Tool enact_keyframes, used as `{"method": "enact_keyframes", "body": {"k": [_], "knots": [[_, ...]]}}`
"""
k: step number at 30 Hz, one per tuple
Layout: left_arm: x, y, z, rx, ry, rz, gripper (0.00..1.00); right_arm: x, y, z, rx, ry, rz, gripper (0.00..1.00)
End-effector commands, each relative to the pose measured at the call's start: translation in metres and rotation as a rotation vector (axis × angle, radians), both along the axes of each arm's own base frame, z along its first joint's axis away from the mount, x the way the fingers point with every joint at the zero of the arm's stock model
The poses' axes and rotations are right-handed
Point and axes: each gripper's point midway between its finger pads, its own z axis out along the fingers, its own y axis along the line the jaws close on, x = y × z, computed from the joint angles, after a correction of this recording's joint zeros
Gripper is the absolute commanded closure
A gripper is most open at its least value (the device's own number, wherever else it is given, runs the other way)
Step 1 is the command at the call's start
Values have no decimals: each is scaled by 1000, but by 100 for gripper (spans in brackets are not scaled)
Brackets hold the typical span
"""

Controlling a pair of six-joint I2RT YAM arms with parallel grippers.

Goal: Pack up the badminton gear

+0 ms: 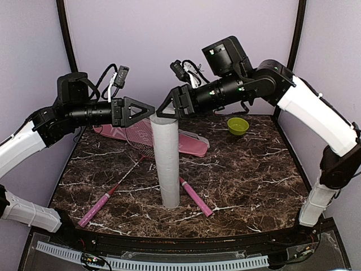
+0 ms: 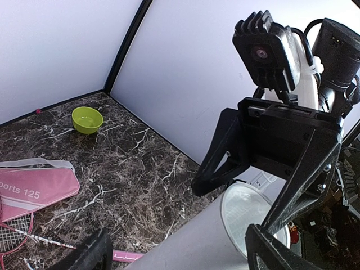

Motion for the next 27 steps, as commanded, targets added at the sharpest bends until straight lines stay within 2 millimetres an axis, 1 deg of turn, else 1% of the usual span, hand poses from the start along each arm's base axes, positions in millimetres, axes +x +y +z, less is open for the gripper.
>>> {"method": "enact_keyframes", "body": {"k": [1, 6, 10, 14, 20, 25, 27], "knots": [[-7, 5, 6, 3, -25, -7, 17, -6, 2, 2, -4, -7, 36, 36], [-7, 7, 1, 17, -25, -1, 17, -6, -5, -19, -84, 12, 27, 36], [-7, 5, -6, 29, -17, -11, 17, -3, -12, -41, -178, 37, 17, 36], [-7, 3, -17, 60, -6, -26, 18, 0, -19, -61, -251, 79, 7, 37], [-9, 4, -39, 134, 14, -46, 18, -4, -30, -89, -357, 142, 6, 40], [-12, 3, -56, 185, 26, -75, 18, -11, -38, -124, -437, 199, 13, 41], [-14, 3, -59, 195, 23, -90, 18, -12, -41, -135, -472, 208, 11, 42]]}}
